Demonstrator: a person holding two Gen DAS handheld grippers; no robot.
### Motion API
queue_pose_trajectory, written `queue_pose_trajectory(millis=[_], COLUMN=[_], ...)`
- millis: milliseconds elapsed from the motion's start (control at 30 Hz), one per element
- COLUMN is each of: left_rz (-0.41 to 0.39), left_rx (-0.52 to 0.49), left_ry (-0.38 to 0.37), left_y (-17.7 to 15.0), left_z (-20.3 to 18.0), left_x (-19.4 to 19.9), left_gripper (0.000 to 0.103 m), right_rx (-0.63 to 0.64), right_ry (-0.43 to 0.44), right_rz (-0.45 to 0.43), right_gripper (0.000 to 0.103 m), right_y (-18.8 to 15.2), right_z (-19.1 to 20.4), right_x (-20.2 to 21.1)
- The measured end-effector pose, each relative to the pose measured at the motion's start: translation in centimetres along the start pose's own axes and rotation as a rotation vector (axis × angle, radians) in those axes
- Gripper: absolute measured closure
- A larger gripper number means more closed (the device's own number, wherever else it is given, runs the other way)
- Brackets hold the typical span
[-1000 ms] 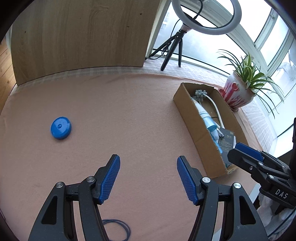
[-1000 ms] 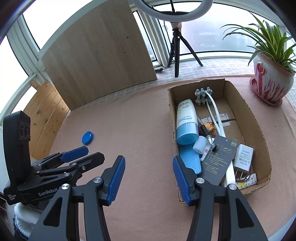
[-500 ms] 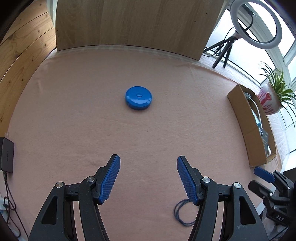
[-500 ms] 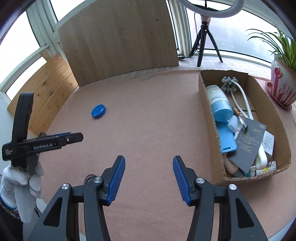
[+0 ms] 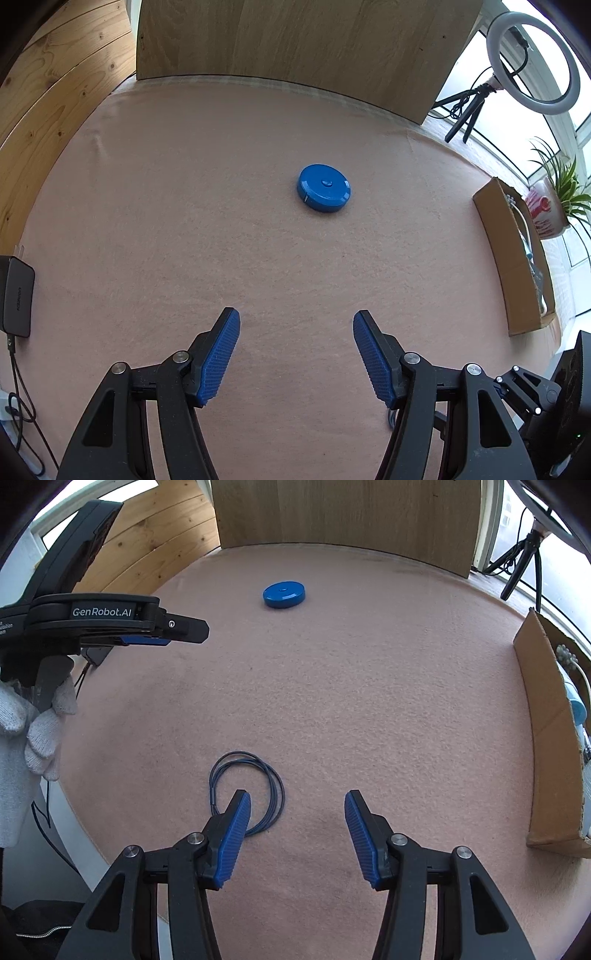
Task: Organize objects
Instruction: 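Grasp the blue round case with the left tool while the right tool grasps the dark cable coil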
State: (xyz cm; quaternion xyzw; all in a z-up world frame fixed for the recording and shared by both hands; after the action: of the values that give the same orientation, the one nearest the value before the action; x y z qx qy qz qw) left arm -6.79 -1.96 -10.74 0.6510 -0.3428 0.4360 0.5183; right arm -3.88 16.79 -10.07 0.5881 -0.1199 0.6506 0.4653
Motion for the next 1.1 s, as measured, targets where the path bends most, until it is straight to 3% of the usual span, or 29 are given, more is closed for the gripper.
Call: queue_pose_trajectory(millis=[267, 367, 433, 533, 967, 1100], left_rz=[-0.005, -0.006, -0.006, -0.008, -0.032, -0.046], left_rx=[0.006, 0.011, 0.011, 0.007, -0.042, -0.049], left_ry=[-0.016, -0.017, -0.019, -0.012, 0.024, 0.051], left_y=[0.7, 0.9, 1.1, 1.4, 5.7, 7.7], left_z=[-0.1, -0.2, -0.3, -0.5, -3.6, -4.8], left_x=[-0.1, -0.3, -0.4, -0.7, -3.2, -4.5], left_gripper=[0.036, 0.036, 0.036, 0.036, 0.031, 0.024], right_rx=[0.098, 0.117, 0.121, 0.113, -0.075, -0.142], right_ry=[-0.061, -0.072, -0.069, -0.068, -0.103, -0.116], right_rz=[0.069, 0.068, 0.071, 0.066, -0.014, -0.037], right_gripper=[0.067, 0.079, 0.091, 0.098, 0.101, 0.101], right_y=[0.9, 1.2, 1.4, 1.5, 3.4, 3.9], right_z=[1.3, 1.5, 1.6, 1.4, -3.3, -5.2], right_x=[-2.1, -2.2, -2.3, -2.3, -1.4, -0.9])
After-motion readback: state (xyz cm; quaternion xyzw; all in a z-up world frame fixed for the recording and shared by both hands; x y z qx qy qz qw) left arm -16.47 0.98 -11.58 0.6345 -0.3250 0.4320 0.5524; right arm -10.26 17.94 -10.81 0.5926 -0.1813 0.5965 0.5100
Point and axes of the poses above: each gripper's, at about its wrist camera, not at the fingertips, and x roughly against the way its jaws point, z to its left, y to its top, the point moved 3 cm from there along -x, roughly the way its jaws point, and after that the axes turned 11 degrees about y, right-handed, at the moved point
